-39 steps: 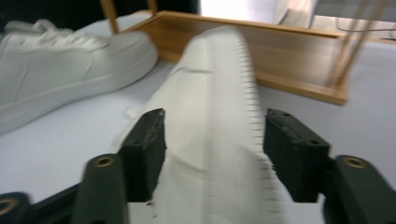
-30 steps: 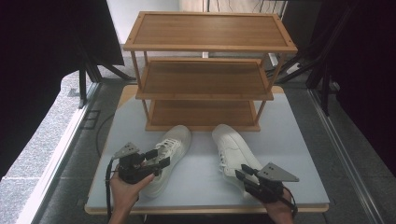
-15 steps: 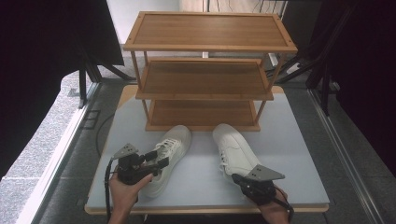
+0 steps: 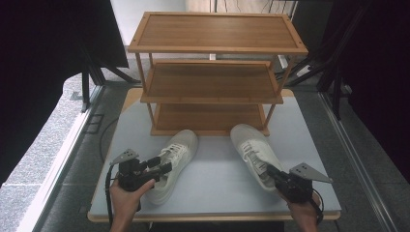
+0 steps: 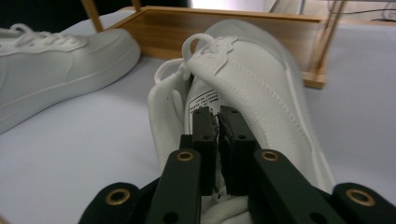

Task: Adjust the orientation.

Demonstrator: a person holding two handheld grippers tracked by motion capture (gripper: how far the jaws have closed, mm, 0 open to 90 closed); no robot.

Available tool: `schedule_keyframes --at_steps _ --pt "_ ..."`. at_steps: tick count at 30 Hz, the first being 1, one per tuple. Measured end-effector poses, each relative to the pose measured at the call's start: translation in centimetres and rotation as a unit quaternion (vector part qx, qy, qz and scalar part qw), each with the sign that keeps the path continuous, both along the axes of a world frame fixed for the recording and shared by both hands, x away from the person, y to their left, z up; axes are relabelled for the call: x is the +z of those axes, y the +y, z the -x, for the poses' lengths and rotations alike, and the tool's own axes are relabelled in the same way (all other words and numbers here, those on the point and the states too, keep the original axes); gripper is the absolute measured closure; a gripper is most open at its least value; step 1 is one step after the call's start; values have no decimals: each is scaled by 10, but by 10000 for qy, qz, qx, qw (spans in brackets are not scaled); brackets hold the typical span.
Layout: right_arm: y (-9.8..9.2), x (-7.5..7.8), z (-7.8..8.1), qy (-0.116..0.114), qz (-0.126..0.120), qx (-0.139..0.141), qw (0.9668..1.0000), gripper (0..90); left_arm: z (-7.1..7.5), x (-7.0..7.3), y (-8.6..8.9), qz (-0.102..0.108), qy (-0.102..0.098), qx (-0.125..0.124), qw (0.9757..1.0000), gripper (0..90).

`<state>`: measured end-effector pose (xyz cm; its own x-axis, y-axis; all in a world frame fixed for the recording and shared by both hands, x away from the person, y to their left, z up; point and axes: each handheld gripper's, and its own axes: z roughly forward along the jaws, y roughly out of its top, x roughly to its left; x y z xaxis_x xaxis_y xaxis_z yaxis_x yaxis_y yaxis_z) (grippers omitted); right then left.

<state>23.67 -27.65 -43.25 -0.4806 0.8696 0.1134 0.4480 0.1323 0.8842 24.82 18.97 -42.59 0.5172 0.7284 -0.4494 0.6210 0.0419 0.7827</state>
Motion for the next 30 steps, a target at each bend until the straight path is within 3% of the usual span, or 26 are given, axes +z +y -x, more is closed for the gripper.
schedule_keyframes --at_steps 8,11,15,16,19,20,24,27,30 --pt "-35 -9 -10 180 -333 -618 9974 729 -1 -2 0 26 112 7 9999 377" --pt "-45 -8 -9 225 -561 -589 9964 718 -1 -3 0 37 123 -3 9999 378" --pt "-43 0 -4 65 -396 -764 9963 693 -1 -3 -1 33 129 -17 9999 378" --pt "-36 7 0 -101 -314 -708 9969 695 -1 -3 -1 28 137 -12 9999 378" --pt "-25 13 5 -184 -240 -530 9981 710 -1 -4 -1 38 147 -27 9999 378" --pt "-11 14 9 -181 -192 -231 9994 731 -1 -4 -2 49 163 -44 9998 378" --pt "14 5 19 75 242 246 9994 800 0 -4 -1 51 158 -43 9999 378" --pt "12 -9 24 271 608 163 9976 878 0 -3 1 74 152 -11 9999 378" --pt "-2 -14 24 371 466 82 9982 892 0 -3 4 151 152 38 9998 377"
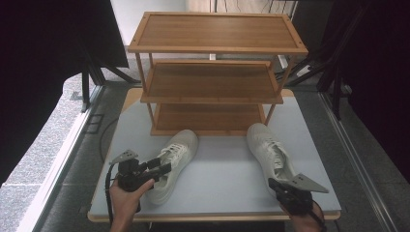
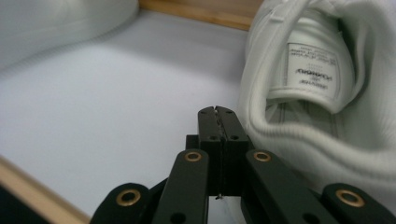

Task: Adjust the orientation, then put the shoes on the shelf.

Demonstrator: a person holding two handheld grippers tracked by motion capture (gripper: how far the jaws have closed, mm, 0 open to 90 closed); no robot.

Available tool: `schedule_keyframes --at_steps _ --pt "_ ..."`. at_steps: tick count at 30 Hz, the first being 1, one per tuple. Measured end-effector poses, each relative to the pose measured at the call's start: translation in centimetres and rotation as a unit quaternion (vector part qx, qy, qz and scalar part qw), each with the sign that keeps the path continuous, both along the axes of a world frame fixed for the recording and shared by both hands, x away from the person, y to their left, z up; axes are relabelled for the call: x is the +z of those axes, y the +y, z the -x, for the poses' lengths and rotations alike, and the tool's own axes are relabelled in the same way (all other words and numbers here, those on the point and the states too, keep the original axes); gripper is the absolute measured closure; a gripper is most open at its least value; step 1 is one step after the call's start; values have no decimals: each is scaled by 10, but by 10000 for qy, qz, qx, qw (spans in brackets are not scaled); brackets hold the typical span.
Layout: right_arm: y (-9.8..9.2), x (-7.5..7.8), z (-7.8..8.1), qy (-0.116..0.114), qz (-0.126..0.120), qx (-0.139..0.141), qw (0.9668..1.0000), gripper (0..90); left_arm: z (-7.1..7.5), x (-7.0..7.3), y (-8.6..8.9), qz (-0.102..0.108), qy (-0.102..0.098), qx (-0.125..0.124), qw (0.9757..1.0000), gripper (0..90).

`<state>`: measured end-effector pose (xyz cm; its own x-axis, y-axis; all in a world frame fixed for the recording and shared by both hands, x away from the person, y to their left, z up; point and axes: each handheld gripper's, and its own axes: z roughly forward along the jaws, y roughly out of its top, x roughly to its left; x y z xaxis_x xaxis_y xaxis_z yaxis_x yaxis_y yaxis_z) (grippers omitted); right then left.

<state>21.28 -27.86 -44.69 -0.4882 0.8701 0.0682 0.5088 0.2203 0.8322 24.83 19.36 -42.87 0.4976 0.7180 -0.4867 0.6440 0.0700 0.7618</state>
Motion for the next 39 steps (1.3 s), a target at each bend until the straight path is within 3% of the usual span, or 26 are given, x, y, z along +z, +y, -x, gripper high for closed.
schedule_keyframes --at_steps 1,3,5,8,11,15,17,18,19,25,29,32,39 --pt "-8 0 0 63 -211 -4 9998 892 0 0 1 12 1 15 10000 377" --pt "-21 2 5 36 -60 -224 9997 892 1 0 2 14 3 33 10000 377" --pt "-26 1 6 57 -60 -265 9996 892 1 0 2 27 -12 32 10000 377" --pt "-47 0 5 131 -220 -480 9985 892 1 1 4 26 -10 67 10000 377" --pt "-55 0 4 152 -367 -456 9982 891 0 1 5 34 -13 72 10000 377" --pt "-49 4 3 -52 -577 -206 9981 773 0 0 8 45 -4 102 9999 377" --pt "-43 7 3 -166 -590 -124 9980 683 1 0 8 40 -4 99 9999 377" --pt "-43 7 3 -166 -590 -124 9980 683 1 0 9 30 -12 127 9999 377" --pt "-38 10 4 -362 -546 -144 9978 580 2 1 9 -5 -32 173 9998 377" --pt "-33 19 6 -660 -569 -15 9962 474 4 4 11 -70 -104 226 9997 376" --pt "-37 33 -1 -777 -593 -5 9952 412 0 8 11 -187 -148 197 9995 364" --pt "-46 49 -16 -894 -505 54 9947 389 -4 11 10 -296 -183 181 9992 353" --pt "-60 61 -44 -765 -246 147 9967 359 -12 12 11 -508 -215 186 9983 347"
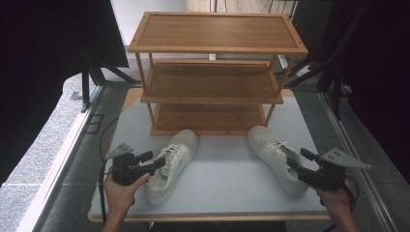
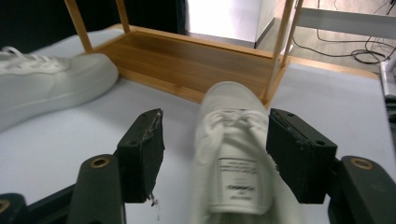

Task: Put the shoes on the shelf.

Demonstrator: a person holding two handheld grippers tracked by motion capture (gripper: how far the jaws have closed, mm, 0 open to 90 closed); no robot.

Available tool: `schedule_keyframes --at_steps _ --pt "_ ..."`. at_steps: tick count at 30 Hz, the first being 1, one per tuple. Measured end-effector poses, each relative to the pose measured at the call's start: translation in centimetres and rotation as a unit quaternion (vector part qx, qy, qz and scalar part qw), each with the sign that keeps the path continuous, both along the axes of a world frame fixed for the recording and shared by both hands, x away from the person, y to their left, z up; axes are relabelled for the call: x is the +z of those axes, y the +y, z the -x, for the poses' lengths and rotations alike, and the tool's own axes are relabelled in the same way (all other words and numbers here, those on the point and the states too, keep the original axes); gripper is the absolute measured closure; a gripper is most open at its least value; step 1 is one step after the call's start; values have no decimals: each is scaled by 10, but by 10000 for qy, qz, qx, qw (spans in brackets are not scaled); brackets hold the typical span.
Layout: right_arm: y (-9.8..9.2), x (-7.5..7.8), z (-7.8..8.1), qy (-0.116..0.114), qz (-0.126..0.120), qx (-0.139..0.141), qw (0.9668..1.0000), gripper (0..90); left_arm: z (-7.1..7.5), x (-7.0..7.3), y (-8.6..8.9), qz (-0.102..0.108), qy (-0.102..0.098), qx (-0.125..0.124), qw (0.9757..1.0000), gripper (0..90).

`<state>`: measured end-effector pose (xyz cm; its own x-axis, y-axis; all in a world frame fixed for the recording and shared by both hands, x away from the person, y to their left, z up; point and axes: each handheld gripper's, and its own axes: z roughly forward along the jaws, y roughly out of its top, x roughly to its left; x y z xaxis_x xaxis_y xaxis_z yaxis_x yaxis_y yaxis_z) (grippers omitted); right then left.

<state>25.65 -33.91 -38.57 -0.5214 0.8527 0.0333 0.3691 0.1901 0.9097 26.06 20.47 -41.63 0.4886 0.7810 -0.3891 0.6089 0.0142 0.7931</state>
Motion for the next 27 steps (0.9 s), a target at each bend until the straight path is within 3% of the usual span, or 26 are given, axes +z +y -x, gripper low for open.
schedule_keyframes --at_steps 5,6,8,10,13,15,17,18,20,21,24,27 --pt "-10 -2 -24 147 292 63 9994 347 -6 -6 -1 -252 71 19 9997 348" --pt "-14 -7 -32 329 338 130 9988 364 -8 -10 -1 -393 121 -32 9991 351" --pt "-15 -10 -36 385 369 172 9984 371 -9 -12 -2 -438 159 -46 9989 352" --pt "-15 -21 -46 587 456 283 9968 382 -13 -17 -4 -524 227 -113 9983 353" --pt "-14 -30 -56 735 674 148 9949 402 -18 -23 -7 -667 317 -126 9972 361" --pt "-15 -36 -63 811 687 190 9942 423 -20 -25 -10 -720 289 -87 9969 374" --pt "-14 -42 -69 863 711 260 9934 442 -25 -28 -13 -930 231 -42 9954 391" --pt "-14 -42 -69 863 711 260 9934 442 -25 -28 -13 -930 231 -42 9954 396" --pt "-12 -48 -74 899 787 330 9923 454 -28 -32 -14 -1040 286 -7 9942 408" --pt "-10 -51 -78 857 847 323 9922 488 -31 -36 -16 -1176 370 35 9924 413" --pt "-13 -52 -81 837 821 294 9927 532 -34 -38 -17 -1077 377 75 9934 421" --pt "-15 -58 -86 799 829 192 9932 640 -38 -38 -17 -1041 354 166 9938 481"
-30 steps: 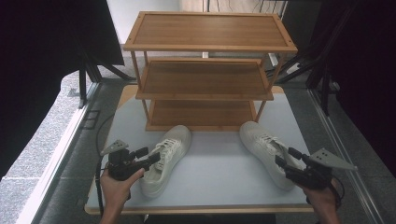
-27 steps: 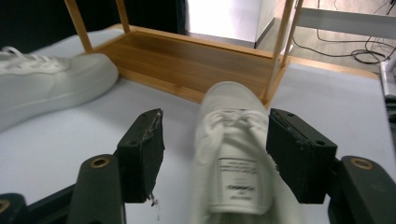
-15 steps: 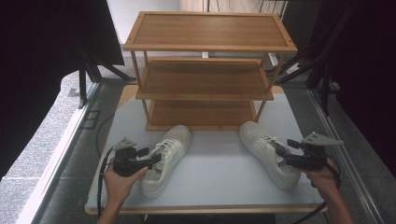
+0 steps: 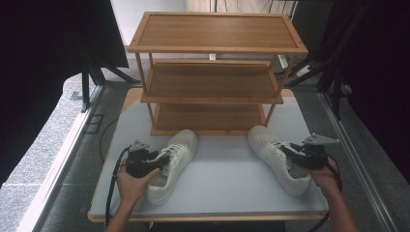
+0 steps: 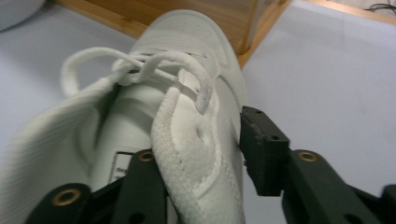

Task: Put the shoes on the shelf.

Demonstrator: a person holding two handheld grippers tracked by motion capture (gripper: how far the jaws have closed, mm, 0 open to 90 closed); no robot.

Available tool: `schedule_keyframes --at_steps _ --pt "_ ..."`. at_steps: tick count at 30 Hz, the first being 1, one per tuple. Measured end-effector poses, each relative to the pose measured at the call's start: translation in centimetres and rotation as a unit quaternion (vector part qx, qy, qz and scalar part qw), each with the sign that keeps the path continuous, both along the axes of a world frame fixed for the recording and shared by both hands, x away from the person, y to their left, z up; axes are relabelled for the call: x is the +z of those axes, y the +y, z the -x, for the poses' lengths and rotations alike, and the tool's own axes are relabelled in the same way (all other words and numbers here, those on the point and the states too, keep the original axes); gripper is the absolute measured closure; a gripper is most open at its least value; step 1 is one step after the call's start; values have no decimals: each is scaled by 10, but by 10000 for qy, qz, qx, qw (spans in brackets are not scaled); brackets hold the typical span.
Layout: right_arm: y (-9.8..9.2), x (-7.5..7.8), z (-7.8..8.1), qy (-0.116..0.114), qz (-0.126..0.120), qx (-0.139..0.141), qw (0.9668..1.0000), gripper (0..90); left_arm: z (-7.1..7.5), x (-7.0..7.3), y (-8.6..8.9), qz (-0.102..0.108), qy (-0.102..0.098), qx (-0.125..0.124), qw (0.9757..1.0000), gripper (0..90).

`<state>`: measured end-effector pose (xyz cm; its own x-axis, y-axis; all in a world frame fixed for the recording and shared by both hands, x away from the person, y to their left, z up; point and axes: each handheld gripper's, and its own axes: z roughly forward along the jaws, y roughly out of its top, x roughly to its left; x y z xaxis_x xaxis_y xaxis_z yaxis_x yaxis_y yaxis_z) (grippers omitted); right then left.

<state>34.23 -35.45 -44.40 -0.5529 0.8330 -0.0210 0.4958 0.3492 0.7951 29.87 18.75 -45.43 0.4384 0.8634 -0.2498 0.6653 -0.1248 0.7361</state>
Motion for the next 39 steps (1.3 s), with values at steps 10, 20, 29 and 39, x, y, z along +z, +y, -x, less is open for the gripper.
schedule_keyframes --at_steps 10,20,29,39 --pt "-3 -2 1 -76 -63 -162 9998 799 0 0 -4 -213 -279 10 9994 754" --pt "0 5 12 -157 -350 -368 9986 815 6 1 2 130 -429 119 9989 794" --pt "13 12 38 -441 -1583 -368 9857 815 25 23 23 1479 -821 158 9855 792" --pt "22 8 57 -548 -2601 -530 9626 814 38 41 17 1898 -986 -110 9768 784"
